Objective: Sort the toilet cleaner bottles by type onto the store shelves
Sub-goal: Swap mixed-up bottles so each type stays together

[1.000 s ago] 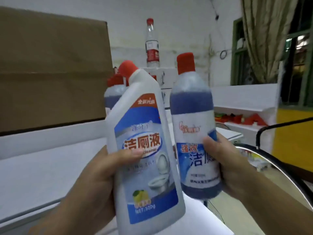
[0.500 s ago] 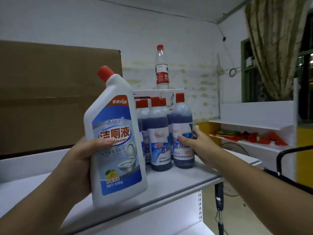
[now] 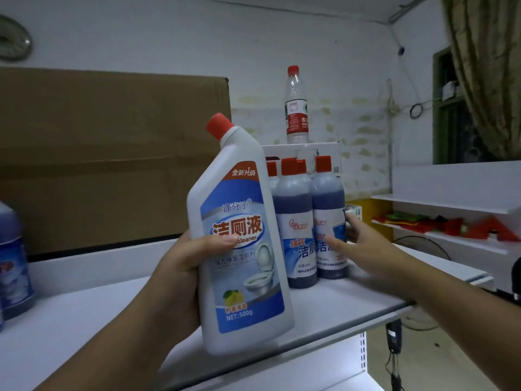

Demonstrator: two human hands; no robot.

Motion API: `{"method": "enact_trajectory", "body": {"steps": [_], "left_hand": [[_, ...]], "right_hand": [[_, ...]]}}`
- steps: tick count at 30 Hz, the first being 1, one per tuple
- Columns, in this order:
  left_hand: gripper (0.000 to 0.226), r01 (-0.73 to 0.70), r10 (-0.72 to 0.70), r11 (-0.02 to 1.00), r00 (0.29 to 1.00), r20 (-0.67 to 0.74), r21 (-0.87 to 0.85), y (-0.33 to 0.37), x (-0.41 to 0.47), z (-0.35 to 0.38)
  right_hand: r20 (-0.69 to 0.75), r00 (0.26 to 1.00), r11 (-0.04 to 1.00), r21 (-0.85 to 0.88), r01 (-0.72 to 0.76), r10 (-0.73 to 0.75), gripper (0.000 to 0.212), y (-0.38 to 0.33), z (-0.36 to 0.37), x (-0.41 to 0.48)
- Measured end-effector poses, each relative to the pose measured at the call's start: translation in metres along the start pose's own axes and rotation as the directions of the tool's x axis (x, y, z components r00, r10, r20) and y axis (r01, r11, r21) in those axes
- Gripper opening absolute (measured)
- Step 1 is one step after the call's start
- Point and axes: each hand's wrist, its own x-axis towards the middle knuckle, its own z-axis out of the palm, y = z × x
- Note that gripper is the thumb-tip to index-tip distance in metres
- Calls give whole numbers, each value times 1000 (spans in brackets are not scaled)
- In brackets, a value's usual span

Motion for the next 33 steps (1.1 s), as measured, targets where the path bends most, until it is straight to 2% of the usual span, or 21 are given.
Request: {"method": "enact_trajectory", "body": {"steps": [1, 2, 3, 4, 5, 6, 7, 9, 11, 14, 17, 20, 22, 25, 28, 30, 31, 33], "left_hand": [[69, 10, -10, 1000, 1000, 1, 5, -1, -1, 0], [68, 21, -21, 1000, 1000, -3, 9, -2, -2, 1], [66, 30, -30, 999, 999, -10, 11, -3, -4, 1], [64, 42, -41, 999, 999, -23, 17, -3, -7, 1], [63, 51, -50, 998, 998, -41, 24, -3, -10, 1], [60, 53, -51, 998, 997, -61, 31, -2, -14, 1], [55, 43, -40, 999, 995, -88, 32, -1, -18, 2], [46, 6, -1, 1000, 989, -151, 30, 6, -30, 4], [36, -47, 59, 997, 973, -225, 59, 17, -48, 4], [22, -103, 148, 984, 924, -352, 143, 36, -85, -6], [24, -114, 203, 970, 865, -458, 215, 55, -132, -20], [41, -86, 243, 956, 771, -589, 282, 75, -184, -41], [57, -58, 274, 941, 707, -652, 334, 91, -222, -57], [54, -7, 344, 897, 636, -690, 441, 123, -283, -80], [45, 89, 409, 842, 536, -738, 531, 159, -349, -117], [37, 217, 431, 782, 489, -758, 585, 182, -396, -144], [35, 300, 447, 725, 479, -755, 620, 191, -420, -157], [32, 473, 461, 560, 504, -730, 680, 206, -464, -181]], "right_hand": [[-122, 991, 987, -158, 43, -63, 67, -1, -5, -5], [-259, 945, 942, -316, 113, -200, 68, -4, -12, -11], [-343, 860, 879, -425, 216, -377, 62, -11, -17, -19], [-374, 772, 830, -443, 338, -514, 52, -23, -19, -29], [-359, 715, 792, -389, 470, -600, 40, -39, -17, -39], [-309, 688, 753, -312, 579, -657, 28, -56, -10, -49], [-236, 682, 721, -229, 654, -693, 21, -73, 1, -60], [-66, 720, 723, -45, 690, -691, 20, -101, 29, -80], [124, 801, 802, 226, 553, -586, 34, -120, 57, -100], [315, 795, 821, 445, 358, -518, 43, -133, 95, -114], [493, 708, 803, 569, 176, -505, 42, -157, 136, -127], [639, 549, 783, 621, 45, -539, 47, -191, 185, -149], [687, 465, 770, 637, -18, -558, 53, -216, 220, -168], [724, 413, 770, 633, -79, -553, 60, -253, 275, -202], [695, 434, 744, 664, -81, -573, 59, -295, 331, -236], [669, 471, 726, 683, -84, -575, 57, -327, 366, -253], [658, 490, 717, 691, -91, -571, 56, -343, 383, -259], [641, 512, 703, 704, -95, -572, 55, -373, 413, -268]]}}
